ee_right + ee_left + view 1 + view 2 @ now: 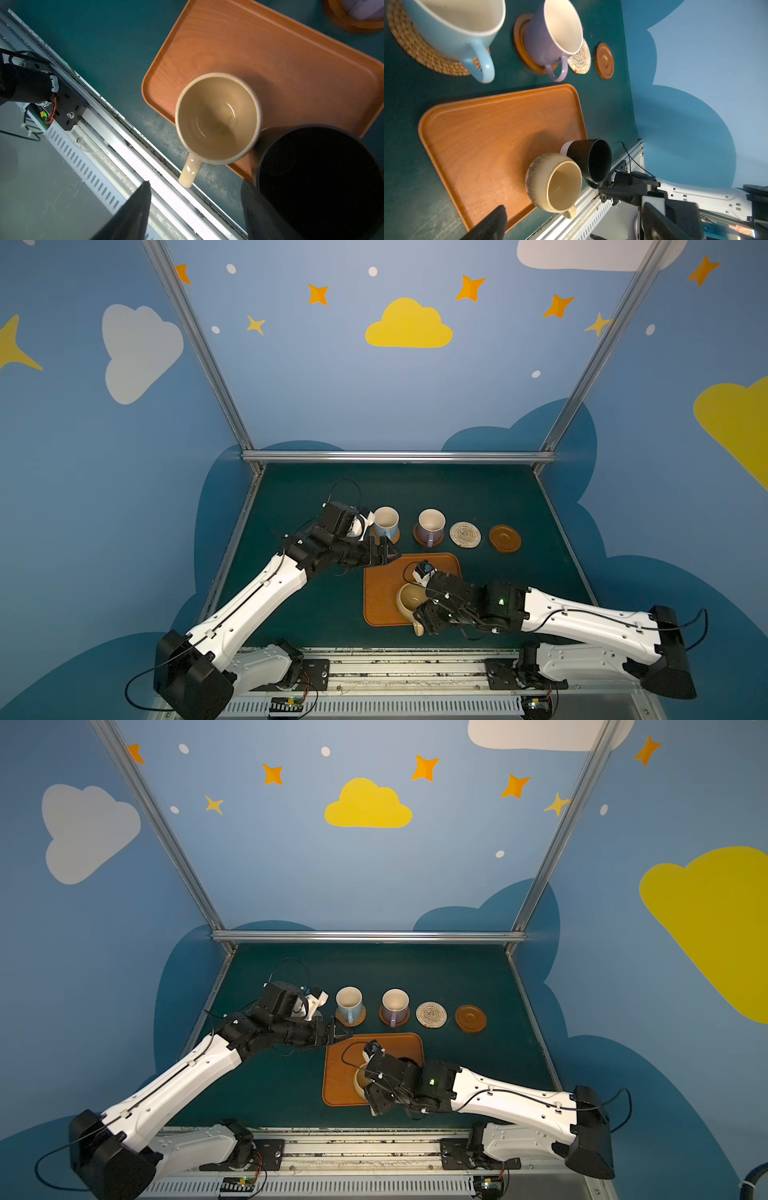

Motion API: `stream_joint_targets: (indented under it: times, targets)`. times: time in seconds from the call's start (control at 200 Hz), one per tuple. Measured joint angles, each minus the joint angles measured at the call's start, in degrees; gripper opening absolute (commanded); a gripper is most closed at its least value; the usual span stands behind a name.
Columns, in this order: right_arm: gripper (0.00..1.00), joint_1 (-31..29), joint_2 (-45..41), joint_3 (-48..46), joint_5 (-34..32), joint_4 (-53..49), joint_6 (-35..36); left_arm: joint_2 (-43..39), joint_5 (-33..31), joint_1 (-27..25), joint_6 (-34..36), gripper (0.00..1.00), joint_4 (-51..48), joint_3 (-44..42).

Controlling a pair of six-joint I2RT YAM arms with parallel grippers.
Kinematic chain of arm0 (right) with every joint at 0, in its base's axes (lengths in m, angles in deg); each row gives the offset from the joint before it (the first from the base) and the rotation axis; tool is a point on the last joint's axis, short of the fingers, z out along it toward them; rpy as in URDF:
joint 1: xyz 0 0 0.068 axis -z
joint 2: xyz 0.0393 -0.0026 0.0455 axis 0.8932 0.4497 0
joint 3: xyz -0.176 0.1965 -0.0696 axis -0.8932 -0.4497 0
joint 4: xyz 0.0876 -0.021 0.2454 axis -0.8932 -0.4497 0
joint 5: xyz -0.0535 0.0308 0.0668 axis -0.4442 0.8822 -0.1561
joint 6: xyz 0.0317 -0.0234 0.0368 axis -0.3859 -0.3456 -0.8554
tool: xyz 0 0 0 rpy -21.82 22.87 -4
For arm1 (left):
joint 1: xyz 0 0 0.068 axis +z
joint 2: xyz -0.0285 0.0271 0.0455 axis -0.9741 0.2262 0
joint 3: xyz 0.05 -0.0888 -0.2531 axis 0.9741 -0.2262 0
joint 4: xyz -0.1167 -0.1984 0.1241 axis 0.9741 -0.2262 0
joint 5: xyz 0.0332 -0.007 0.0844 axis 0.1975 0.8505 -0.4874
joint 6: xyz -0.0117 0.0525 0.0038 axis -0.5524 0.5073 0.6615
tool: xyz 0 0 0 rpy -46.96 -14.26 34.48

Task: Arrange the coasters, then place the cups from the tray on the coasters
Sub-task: 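Close right gripper on beige glazed mug on the tray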

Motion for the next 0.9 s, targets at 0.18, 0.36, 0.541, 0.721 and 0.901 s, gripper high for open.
stream_joint_targets:
  times: [0.18,0.36,0.541,0.721,0.901]
  targets:
    - [0.6,-0.4,1.9,-0.9,0.3,0.1,-0.7,-0.3,0.8,0.0,-2.1,1.0,0.4,-3.8]
    - [0.55,-0.9,6.3,-1.1,1.5,0.0,-1.9,-1.4,0.5,0.0,-3.1,1.0,0.3,-5.7]
    - [0.49,-1.0,12.2,-0.2,2.4,-0.9,-3.0,-1.8,0.0,0.1,-3.7,1.0,0.4,-6.2]
    - [0.43,-0.4,16.7,1.5,3.4,-1.8,-3.3,-2.4,-0.4,0.2,-4.3,1.0,0.9,-8.0]
    - [0.39,0.7,18.1,2.8,3.5,-3.5,-3.3,-2.4,-0.8,0.3,-4.9,1.0,1.0,-9.6]
